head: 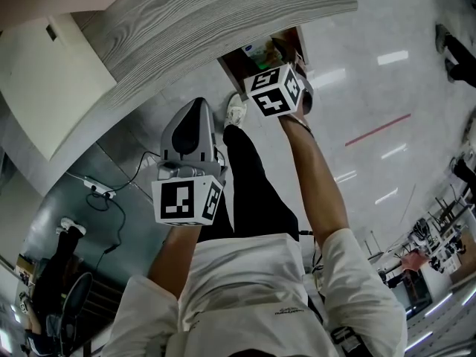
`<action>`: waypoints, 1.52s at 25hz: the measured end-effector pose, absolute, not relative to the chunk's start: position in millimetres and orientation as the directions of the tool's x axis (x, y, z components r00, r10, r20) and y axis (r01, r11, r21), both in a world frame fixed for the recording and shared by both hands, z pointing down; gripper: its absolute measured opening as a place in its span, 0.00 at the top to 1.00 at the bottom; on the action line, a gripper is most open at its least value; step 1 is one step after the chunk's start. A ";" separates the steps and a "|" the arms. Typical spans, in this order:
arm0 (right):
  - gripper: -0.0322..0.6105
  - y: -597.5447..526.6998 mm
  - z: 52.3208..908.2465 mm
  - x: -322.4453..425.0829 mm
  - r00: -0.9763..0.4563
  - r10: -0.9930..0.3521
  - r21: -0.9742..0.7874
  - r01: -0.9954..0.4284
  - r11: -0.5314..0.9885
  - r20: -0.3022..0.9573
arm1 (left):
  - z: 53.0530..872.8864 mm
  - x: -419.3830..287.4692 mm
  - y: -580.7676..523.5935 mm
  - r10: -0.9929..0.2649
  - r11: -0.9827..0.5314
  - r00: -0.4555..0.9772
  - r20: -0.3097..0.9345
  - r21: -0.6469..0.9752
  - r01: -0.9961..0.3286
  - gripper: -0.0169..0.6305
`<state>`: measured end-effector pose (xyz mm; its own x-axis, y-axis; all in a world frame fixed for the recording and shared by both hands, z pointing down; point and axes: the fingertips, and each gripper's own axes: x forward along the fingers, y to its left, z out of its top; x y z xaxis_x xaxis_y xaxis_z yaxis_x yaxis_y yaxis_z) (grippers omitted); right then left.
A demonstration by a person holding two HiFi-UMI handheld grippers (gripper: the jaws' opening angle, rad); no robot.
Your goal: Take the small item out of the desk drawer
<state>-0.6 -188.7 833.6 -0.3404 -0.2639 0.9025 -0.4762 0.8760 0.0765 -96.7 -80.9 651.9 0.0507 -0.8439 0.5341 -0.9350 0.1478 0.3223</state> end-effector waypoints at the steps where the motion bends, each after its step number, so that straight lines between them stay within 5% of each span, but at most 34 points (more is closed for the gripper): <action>1: 0.44 -189.2 832.4 0.0 -0.341 -0.268 0.076 -0.483 0.872 0.901 | 651.2 -96.6 -80.3 -0.844 0.145 0.052 0.534 0.321 -0.936 0.95; 38: 0.44 -137.8 637.6 16.7 -0.520 -0.505 -0.054 -0.732 0.680 0.689 | 537.7 -71.1 -33.3 -0.887 -0.053 0.173 0.429 0.278 -0.959 0.95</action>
